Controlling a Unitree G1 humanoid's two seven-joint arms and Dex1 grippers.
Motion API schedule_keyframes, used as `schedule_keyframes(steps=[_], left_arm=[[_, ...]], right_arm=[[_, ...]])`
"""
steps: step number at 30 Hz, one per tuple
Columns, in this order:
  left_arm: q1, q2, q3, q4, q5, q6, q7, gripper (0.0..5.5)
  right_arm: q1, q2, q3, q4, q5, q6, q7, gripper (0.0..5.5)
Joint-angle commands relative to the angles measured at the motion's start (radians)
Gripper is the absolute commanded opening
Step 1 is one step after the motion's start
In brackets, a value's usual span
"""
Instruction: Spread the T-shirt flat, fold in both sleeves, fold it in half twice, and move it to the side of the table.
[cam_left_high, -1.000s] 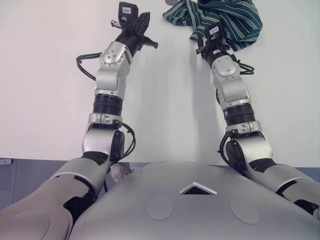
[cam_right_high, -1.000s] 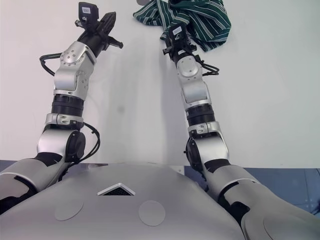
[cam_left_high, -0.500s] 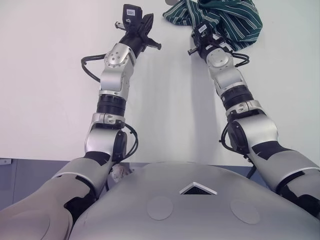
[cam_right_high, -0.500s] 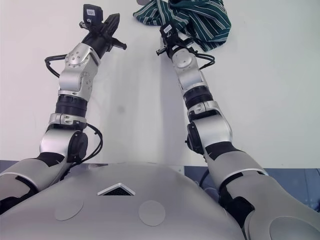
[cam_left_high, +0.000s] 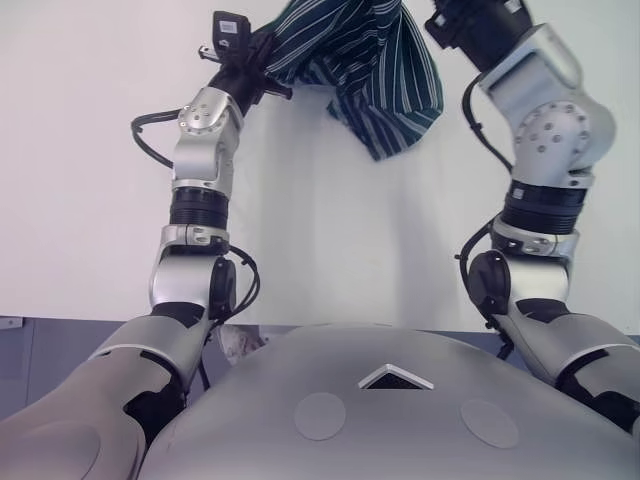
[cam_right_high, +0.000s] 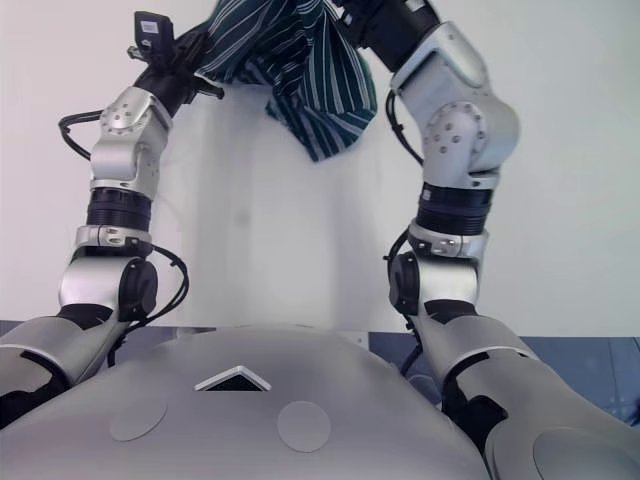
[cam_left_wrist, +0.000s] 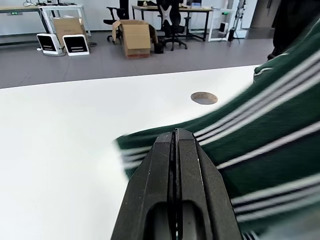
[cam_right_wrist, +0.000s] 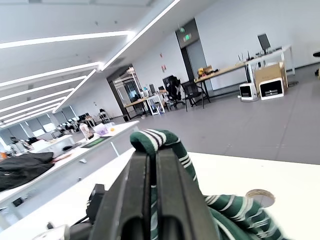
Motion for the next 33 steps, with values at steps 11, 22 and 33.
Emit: schedule_keyframes(steps=[11, 22, 33], left_arm=[[0.108, 0.195, 0.062, -0.3, -0.299, 0.591, -0.32, 1.25], [-0.037, 0.052, 0.094, 0.07, -0.328, 0.675, -0.227, 1.62], [-0.054, 0.033, 0.113, 0.183, -0.328, 0.546, -0.29, 0.62]], right_arm=[[0.015, -0.048, -0.022, -0.039, 0.063, 0.053, -0.055, 0.0], [0.038, -0.044, 0.045, -0.029, 0.049, 0.034, -0.027, 0.0], [0.043, -0.049, 0.057, 0.005, 0.044, 0.003, -0.029, 0.0]])
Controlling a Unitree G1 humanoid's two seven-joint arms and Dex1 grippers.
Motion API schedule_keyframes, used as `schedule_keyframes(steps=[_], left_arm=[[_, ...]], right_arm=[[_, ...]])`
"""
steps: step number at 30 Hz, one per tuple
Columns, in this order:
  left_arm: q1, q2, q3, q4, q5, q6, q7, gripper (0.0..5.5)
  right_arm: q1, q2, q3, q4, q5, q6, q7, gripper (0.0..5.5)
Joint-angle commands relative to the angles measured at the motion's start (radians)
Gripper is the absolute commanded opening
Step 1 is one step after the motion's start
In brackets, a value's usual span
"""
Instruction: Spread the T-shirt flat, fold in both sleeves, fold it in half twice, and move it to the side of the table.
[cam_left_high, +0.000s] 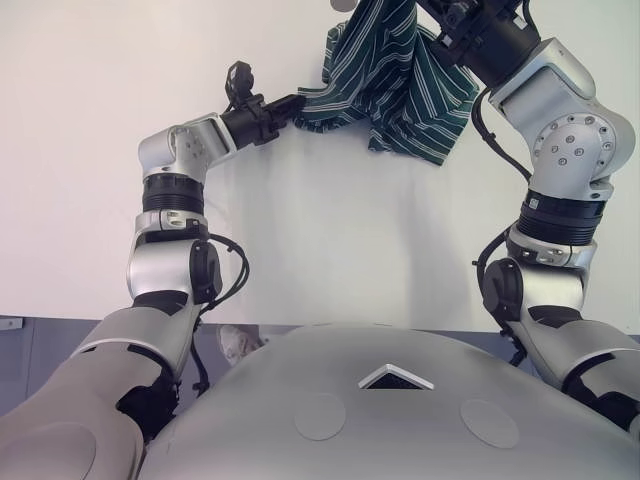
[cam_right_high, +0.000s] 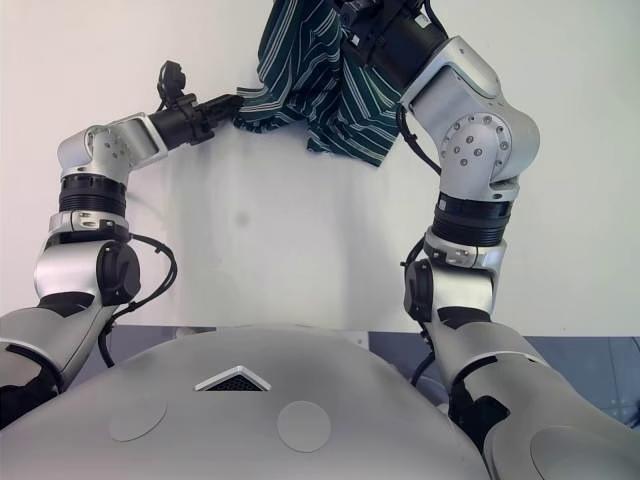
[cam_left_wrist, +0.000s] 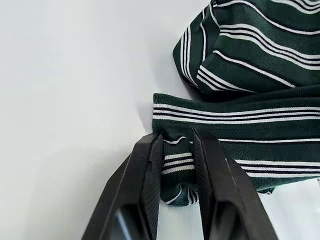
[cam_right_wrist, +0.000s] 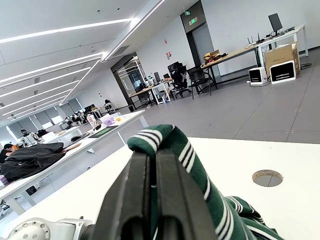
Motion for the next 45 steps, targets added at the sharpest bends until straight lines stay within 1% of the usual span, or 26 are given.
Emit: schedule_keyframes(steps=[1, 4, 6, 8, 10, 12, 14, 19, 23, 24, 25, 27, 28, 30, 32, 35, 36, 39, 41, 43, 45], left_arm=[[0.007, -0.003, 0.03, 0.012, 0.008, -0.074, 0.002, 0.52], [-0.005, 0.006, 0.081, -0.006, -0.017, -0.128, 0.005, 0.02], [-0.013, 0.018, 0.115, -0.036, -0.04, -0.151, -0.013, 0.02], [-0.032, 0.042, 0.124, -0.04, -0.033, -0.16, -0.019, 0.02], [-0.042, 0.065, 0.083, -0.011, 0.019, -0.177, -0.026, 0.32], [-0.048, 0.068, 0.031, 0.031, 0.076, -0.2, -0.024, 0.73], [-0.054, 0.048, -0.034, 0.082, 0.143, -0.243, -0.019, 1.06], [-0.079, 0.004, -0.108, 0.186, 0.213, -0.293, -0.052, 1.92], [-0.063, 0.001, -0.176, 0.189, 0.252, -0.269, -0.115, 1.95], [-0.047, 0.007, -0.216, 0.185, 0.287, -0.291, -0.118, 1.95], [-0.031, 0.011, -0.253, 0.18, 0.319, -0.316, -0.12, 1.73], [-0.006, 0.012, -0.291, 0.177, 0.359, -0.36, -0.11, 1.26], [0.0, 0.01, -0.294, 0.178, 0.365, -0.38, -0.103, 1.17], [0.012, 0.006, -0.287, 0.171, 0.363, -0.426, -0.099, 0.82], [0.013, -0.002, -0.232, 0.142, 0.315, -0.489, -0.093, 0.44], [-0.016, 0.003, -0.115, 0.12, 0.256, -0.576, -0.01, 0.01], [-0.049, 0.015, -0.045, 0.092, 0.205, -0.582, 0.018, 0.01], [-0.173, 0.051, 0.08, 0.034, 0.099, -0.573, 0.037, 0.01], [-0.338, 0.093, 0.106, 0.108, 0.089, -0.574, 0.029, 0.01], [-0.447, 0.119, 0.097, 0.203, 0.12, -0.598, 0.018, 0.01], [-0.585, 0.141, 0.079, 0.322, 0.164, -0.647, 0.016, 0.01]], right_arm=[[-0.009, -0.006, -0.005, 0.017, -0.01, -0.009, -0.002, 0.0], [-0.015, -0.008, -0.005, 0.027, -0.012, -0.016, -0.002, 0.0], [-0.022, -0.009, -0.013, 0.039, -0.011, -0.022, -0.005, 0.0], [-0.03, -0.01, -0.019, 0.054, -0.013, -0.029, -0.008, 0.0], [-0.032, -0.011, -0.016, 0.058, -0.018, -0.033, -0.006, 0.0], [-0.03, -0.01, -0.011, 0.059, -0.022, -0.035, -0.005, 0.0], [-0.027, -0.008, -0.006, 0.06, -0.027, -0.037, -0.005, 0.0], [-0.028, 0.002, 0.004, 0.064, -0.039, -0.038, -0.005, 0.0], [-0.029, 0.003, 0.004, 0.074, -0.044, -0.039, -0.007, 0.0], [-0.029, 0.002, 0.005, 0.077, -0.048, -0.041, -0.009, 0.0], [-0.029, 0.002, 0.006, 0.08, -0.052, -0.044, -0.01, 0.0], [-0.027, 0.002, 0.007, 0.083, -0.057, -0.047, -0.013, 0.0], [-0.027, 0.002, 0.007, 0.085, -0.057, -0.048, -0.015, 0.0], [-0.025, 0.002, 0.005, 0.086, -0.056, -0.047, -0.021, 0.0], [-0.029, 0.001, -0.004, 0.093, -0.05, -0.043, -0.028, 0.0], [-0.039, 0.003, -0.029, 0.102, -0.032, -0.037, -0.04, 0.0], [-0.064, 0.005, -0.055, 0.13, -0.026, -0.047, -0.055, 0.0], [-0.17, 0.003, -0.122, 0.241, -0.026, -0.094, -0.093, 0.0], [-0.297, -0.009, -0.161, 0.377, -0.046, -0.145, -0.119, 0.0], [-0.38, -0.019, -0.184, 0.479, -0.063, -0.184, -0.129, 0.0], [-0.517, -0.052, -0.198, 0.642, -0.101, -0.255, -0.132, 0.0]])
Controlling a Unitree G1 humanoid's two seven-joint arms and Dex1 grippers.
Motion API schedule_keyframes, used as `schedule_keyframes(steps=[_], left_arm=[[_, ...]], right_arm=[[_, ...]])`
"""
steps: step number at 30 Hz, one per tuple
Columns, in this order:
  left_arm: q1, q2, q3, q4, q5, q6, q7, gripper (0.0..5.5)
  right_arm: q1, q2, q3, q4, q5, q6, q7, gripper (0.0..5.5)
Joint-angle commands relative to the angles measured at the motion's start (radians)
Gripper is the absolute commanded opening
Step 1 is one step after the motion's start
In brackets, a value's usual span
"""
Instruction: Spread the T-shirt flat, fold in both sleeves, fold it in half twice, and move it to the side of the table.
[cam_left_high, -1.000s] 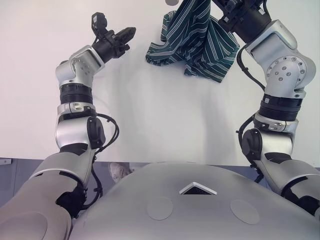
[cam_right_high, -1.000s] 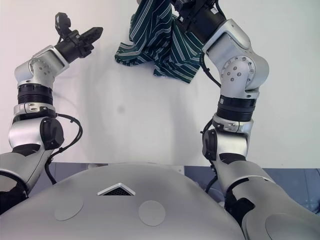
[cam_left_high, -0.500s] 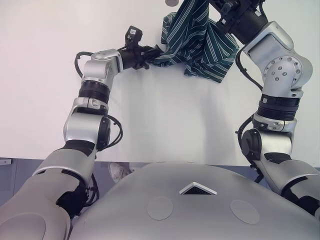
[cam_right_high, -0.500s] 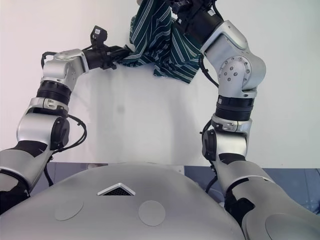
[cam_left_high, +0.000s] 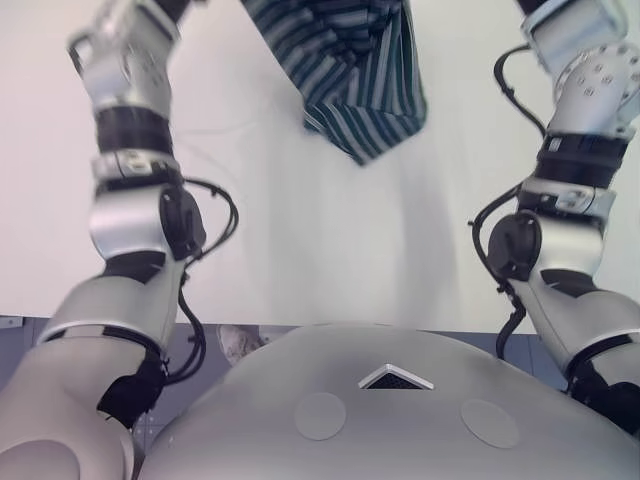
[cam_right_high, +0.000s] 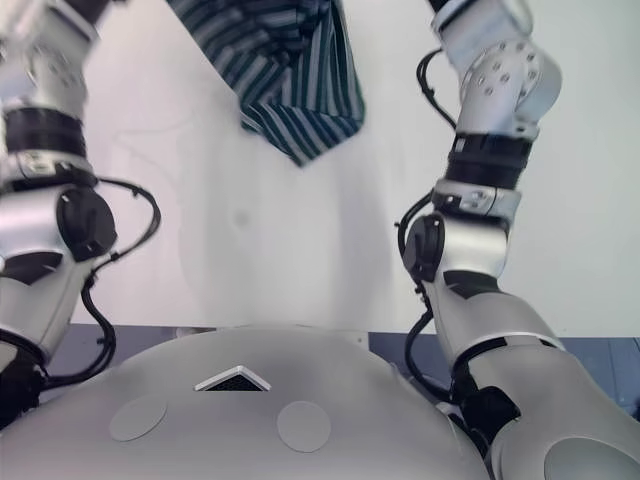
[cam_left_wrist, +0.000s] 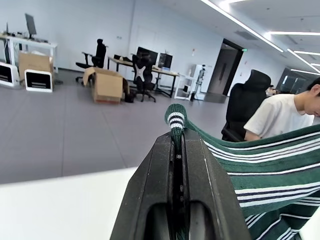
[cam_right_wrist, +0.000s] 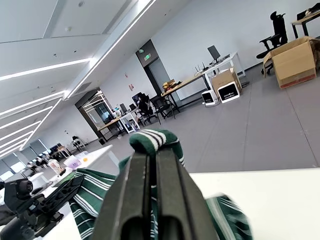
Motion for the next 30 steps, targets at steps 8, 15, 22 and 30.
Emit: schedule_keyframes(steps=[8, 15, 22, 30], left_arm=[[-0.501, 0.075, -0.027, 0.461, 0.182, -0.153, 0.108, 0.01], [-0.621, 0.096, -0.005, 0.511, 0.245, -0.167, 0.215, 0.01], [-0.669, 0.112, 0.002, 0.508, 0.287, -0.166, 0.135, 0.01], [-0.245, 0.434, -0.05, -0.416, -0.258, 0.806, -0.711, 0.01]], right_arm=[[-0.6, -0.164, 0.014, 0.779, -0.256, -0.351, 0.108, 0.0], [-0.785, -0.199, 0.006, 0.971, -0.377, -0.485, 0.076, 0.0], [-0.823, -0.241, 0.046, 0.975, -0.478, -0.537, 0.185, 0.0], [-0.004, -0.677, 0.019, -0.336, 0.157, 0.42, 1.012, 0.0]])
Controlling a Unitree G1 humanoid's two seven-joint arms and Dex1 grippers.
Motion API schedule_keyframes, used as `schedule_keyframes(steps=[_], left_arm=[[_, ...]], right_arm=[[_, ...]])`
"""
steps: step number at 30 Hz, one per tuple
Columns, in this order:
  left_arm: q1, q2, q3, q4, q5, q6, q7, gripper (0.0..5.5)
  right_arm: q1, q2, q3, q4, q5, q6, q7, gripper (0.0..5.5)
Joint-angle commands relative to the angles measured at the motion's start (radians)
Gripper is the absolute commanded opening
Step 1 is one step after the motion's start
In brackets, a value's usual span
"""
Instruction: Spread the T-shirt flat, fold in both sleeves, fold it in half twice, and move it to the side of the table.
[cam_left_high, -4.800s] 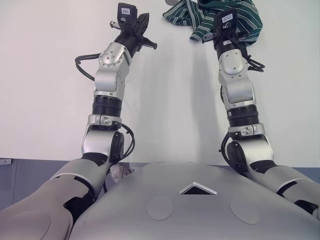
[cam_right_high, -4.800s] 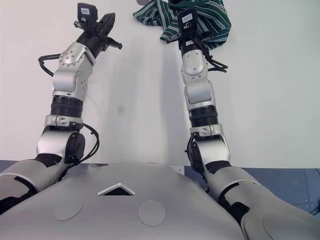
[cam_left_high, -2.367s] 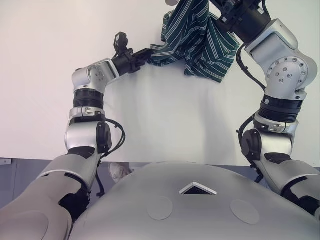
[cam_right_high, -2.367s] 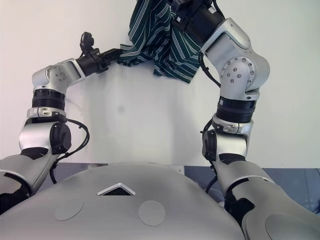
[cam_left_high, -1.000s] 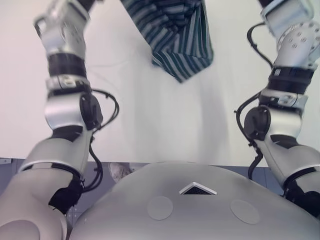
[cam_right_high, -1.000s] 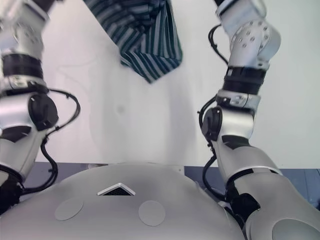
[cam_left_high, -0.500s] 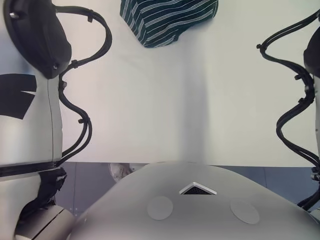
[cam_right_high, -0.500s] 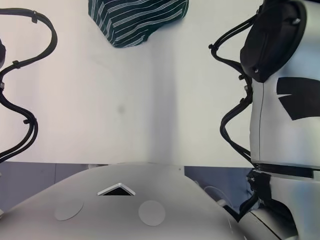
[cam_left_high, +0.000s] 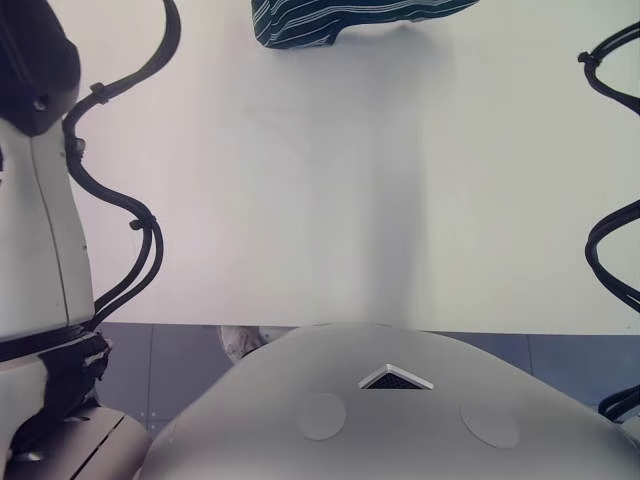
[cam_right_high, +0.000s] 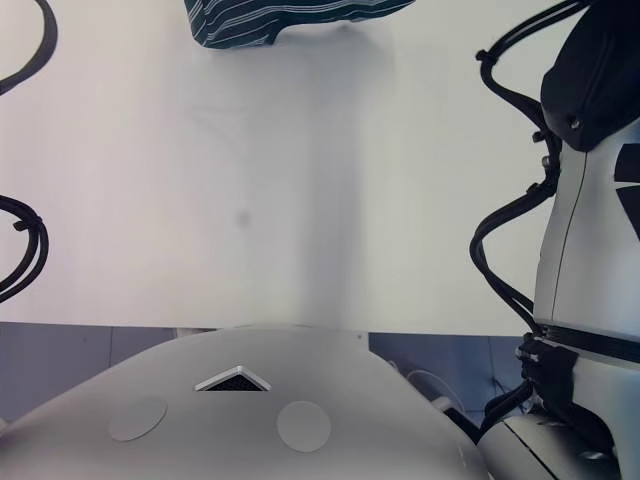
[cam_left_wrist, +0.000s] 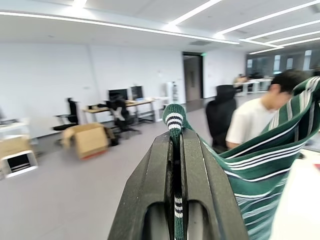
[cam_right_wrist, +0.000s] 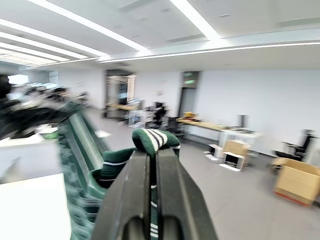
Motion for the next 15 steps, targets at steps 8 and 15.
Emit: schedule_keyframes(steps=[8, 15], left_arm=[[1.644, 0.639, -0.239, -1.855, -0.703, 0.938, -0.523, 0.01], [1.869, 0.625, -0.434, -1.818, -0.305, 0.657, -0.394, 0.01]], right_arm=[[1.651, -0.354, -0.052, -1.7, 0.731, 0.882, 0.174, 0.0], [1.863, -0.337, 0.095, -1.729, 0.47, 0.744, 0.092, 0.0]])
